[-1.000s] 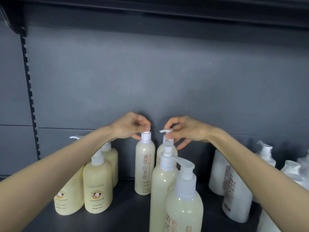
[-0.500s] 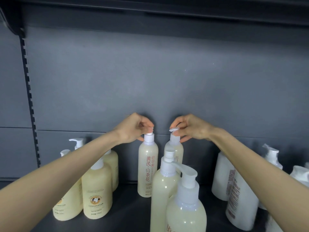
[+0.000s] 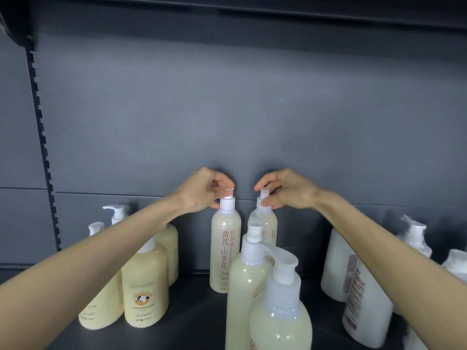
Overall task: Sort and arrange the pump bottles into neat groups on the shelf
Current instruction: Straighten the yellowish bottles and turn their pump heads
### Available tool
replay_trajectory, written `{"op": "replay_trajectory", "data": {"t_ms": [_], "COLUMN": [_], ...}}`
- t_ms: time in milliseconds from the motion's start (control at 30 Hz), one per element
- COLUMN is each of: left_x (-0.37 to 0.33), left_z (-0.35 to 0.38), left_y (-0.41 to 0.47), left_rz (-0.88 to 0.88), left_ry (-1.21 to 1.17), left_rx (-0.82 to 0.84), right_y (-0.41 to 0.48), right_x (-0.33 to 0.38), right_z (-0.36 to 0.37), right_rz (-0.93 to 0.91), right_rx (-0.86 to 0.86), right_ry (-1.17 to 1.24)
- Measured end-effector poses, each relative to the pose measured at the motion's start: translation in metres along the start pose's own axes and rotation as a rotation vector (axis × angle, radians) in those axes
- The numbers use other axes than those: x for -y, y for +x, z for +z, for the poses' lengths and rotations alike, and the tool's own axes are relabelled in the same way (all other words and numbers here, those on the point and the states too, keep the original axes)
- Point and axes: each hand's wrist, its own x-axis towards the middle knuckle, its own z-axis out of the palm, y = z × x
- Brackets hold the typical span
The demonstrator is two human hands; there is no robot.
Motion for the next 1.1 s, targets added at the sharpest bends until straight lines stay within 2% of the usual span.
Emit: {"op": "replay_trajectory", "data": {"t_ms": [600, 767, 867, 1000, 1100], "left_x": [-0.007, -0.020, -0.037, -0.058, -0.055], "left_z": [0.008, 0.003, -0.003, -0.008, -0.001], "left_y": [-0.001, -0.009, -0.022, -0.051, -0.081], "left_rz": [-0.009, 0.048, 0.093, 0.138, 0.152], "left_ry": [0.022, 0.286, 0.466, 0.438, 0.315], "left_rx": [0.028, 0.050, 0.006, -0.050, -0.062], "right_y": [-0.006, -0.010, -0.019, -0.045, -0.070], "right_x": [-0.005, 0.002, 0.011, 0.023, 0.026], "right_z": [0.001, -0.001, -0.008, -0.018, -0.016], "right_rz": [-0.021, -0.005, -0.038, -0.091, -0.132], "right_rx": [-0.014, -0.020, -0.065, -0.104, -0.151], "right_ry": [-0.028, -0.167, -0.217, -0.276, -0.273]}}
